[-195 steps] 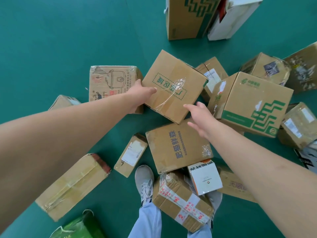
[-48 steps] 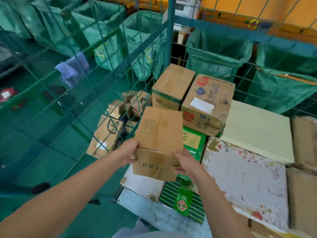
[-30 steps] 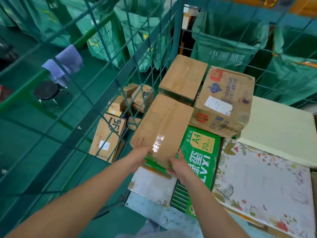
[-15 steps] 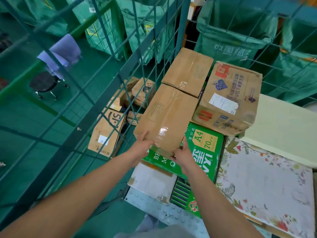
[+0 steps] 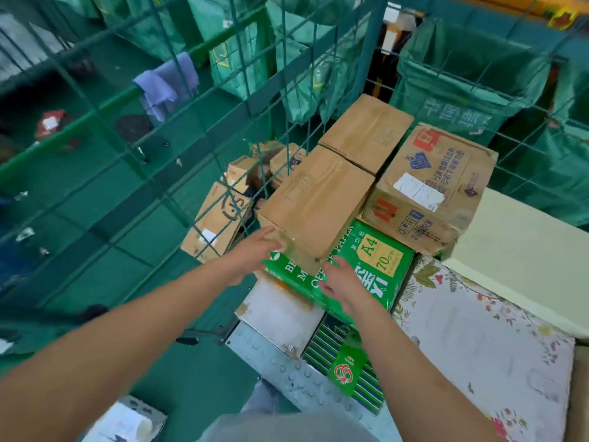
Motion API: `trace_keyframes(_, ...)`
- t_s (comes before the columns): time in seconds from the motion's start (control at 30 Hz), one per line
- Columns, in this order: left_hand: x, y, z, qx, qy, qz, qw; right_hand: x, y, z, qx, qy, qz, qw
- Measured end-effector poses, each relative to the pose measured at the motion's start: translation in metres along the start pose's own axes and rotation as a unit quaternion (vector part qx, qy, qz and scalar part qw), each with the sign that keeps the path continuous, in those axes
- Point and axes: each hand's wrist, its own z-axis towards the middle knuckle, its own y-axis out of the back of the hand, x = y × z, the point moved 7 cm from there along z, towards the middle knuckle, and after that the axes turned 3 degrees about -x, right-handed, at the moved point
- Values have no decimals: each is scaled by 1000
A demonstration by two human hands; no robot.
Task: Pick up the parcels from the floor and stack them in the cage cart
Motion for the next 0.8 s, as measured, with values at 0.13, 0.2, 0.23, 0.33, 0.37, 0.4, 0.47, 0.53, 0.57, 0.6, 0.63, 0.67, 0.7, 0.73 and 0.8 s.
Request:
trace_keyframes(0.13, 7, -12, -50, -29, -2, -43, 999, 0, 17, -35, 55, 48, -26, 997)
trace_keyframes(0.2, 15, -21, -79, -43, -14, -69, 997, -2, 28, -53, 75, 76, -36, 994)
trace_keyframes(0.23, 19, -23, -90, -50, -20, -82, 995, -2, 32, -59, 82, 86, -39, 992)
trace_keyframes(0.33, 41, -28, -127, -86, -32, -120, 988, -7, 38, -77, 113, 107, -64, 986)
trace_keyframes(0.37, 50, -27, -138, -99, -31, -130, 986, -10, 38, -81, 124, 110, -64, 984)
trace_keyframes(0.4, 62, -27, -151, -115, -30, -139, 983, -15, 35, -87, 140, 113, -70, 981)
trace_keyframes(0.47, 81, -24, -175, -133, -22, -138, 981, -25, 28, -98, 162, 113, -85, 977)
trace_keyframes(0.53, 102, -18, -199, -151, -10, -137, 979, -36, 16, -107, 185, 114, -105, 970)
trace_keyframes(0.57, 112, -14, -211, -160, -4, -142, 977, -40, 9, -112, 199, 116, -119, 966)
trace_keyframes(0.6, 120, -10, -222, -170, 1, -148, 974, -44, 2, -117, 212, 118, -130, 962)
trace_keyframes(0.63, 131, -5, -234, -183, 6, -156, 971, -48, -8, -124, 226, 120, -138, 957)
trace_keyframes(0.67, 140, 0, -244, -196, 10, -166, 966, -51, -17, -130, 240, 120, -144, 953)
trace_keyframes(0.7, 147, 4, -253, -208, 12, -176, 962, -54, -25, -135, 254, 121, -150, 948)
trace_keyframes(0.73, 155, 7, -261, -219, 15, -185, 958, -58, -34, -142, 272, 121, -158, 941)
trace_keyframes(0.8, 175, 13, -277, -239, 25, -210, 948, -67, -51, -152, 293, 118, -180, 931)
